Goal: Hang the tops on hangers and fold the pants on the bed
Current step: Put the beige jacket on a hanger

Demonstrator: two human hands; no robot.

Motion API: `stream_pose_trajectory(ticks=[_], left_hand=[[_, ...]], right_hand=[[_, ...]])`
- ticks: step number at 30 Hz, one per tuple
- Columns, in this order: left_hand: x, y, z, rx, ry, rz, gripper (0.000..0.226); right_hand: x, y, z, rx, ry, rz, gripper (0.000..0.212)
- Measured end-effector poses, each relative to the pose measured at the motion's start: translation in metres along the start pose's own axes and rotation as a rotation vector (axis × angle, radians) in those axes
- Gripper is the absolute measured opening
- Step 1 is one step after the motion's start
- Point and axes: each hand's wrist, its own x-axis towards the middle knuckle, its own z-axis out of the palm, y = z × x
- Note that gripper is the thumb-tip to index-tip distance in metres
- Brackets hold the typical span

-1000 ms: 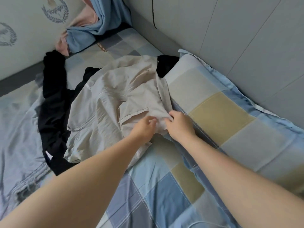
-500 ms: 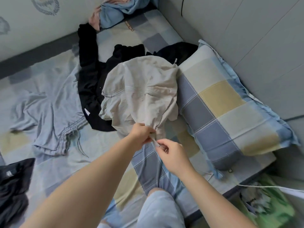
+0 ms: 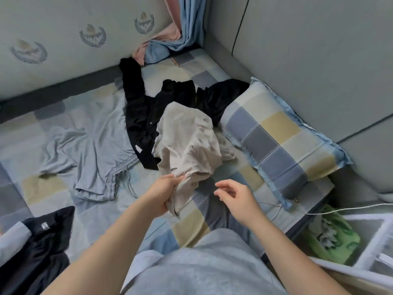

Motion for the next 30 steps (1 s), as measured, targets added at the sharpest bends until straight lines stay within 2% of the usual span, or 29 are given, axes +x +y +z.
stream_pose_trajectory(ticks=[3, 5, 7, 9, 12, 13, 15, 18, 20, 22, 25, 27, 30], left_hand=[[-0.035, 0.0, -0.022, 0.179, -0.057, 0.04, 0.014], [-0.055, 0.0, -0.03, 0.246, -0.129, 0.052, 0.015], [-0.074, 0.0, -0.036, 0.293, -0.2, 0.067, 0.016], [-0.089, 0.001, -0.038, 0.344, -0.257, 0.088, 0.019], [-0.103, -0.004, -0.032, 0.384, -0.277, 0.131, 0.026], [-0.106, -0.008, -0.028, 0.415, -0.249, 0.155, 0.033], [-0.111, -0.017, -0.019, 0.581, -0.17, 0.248, 0.043], [-0.118, -0.038, 0.001, 1.067, 0.025, 0.477, 0.023], [-0.126, -0.055, 0.021, 1.233, 0.166, 0.617, 0.022], [-0.135, -0.074, 0.042, 1.247, 0.303, 0.718, 0.027], [-0.154, -0.091, 0.072, 1.19, 0.472, 0.785, 0.02], [-0.167, -0.094, 0.089, 1.108, 0.494, 0.811, 0.017], [-0.184, -0.093, 0.107, 0.994, 0.519, 0.764, 0.025]], right_hand=[[-0.017, -0.011, 0.029, -0.085, 0.032, -0.056, 0.033], [-0.023, -0.02, 0.045, -0.176, -0.005, -0.104, 0.05], [-0.028, -0.029, 0.06, -0.23, -0.052, -0.168, 0.058], [-0.034, -0.035, 0.07, -0.211, -0.07, -0.22, 0.051], [-0.047, -0.035, 0.069, -0.184, -0.039, -0.265, 0.016], [-0.051, -0.032, 0.063, -0.196, -0.029, -0.256, 0.006], [-0.061, -0.022, 0.047, -0.255, 0.005, -0.246, 0.012], [-0.079, -0.002, 0.018, -0.254, -0.018, -0.277, 0.017], [-0.093, 0.009, -0.004, -0.21, -0.041, -0.302, 0.019], [-0.107, 0.014, -0.028, -0.169, -0.056, -0.331, 0.021], [-0.125, 0.01, -0.061, -0.129, -0.09, -0.361, 0.024], [-0.135, 0.004, -0.079, -0.114, -0.132, -0.354, 0.024], [-0.143, 0.0, -0.104, -0.036, -0.203, -0.315, 0.024]])
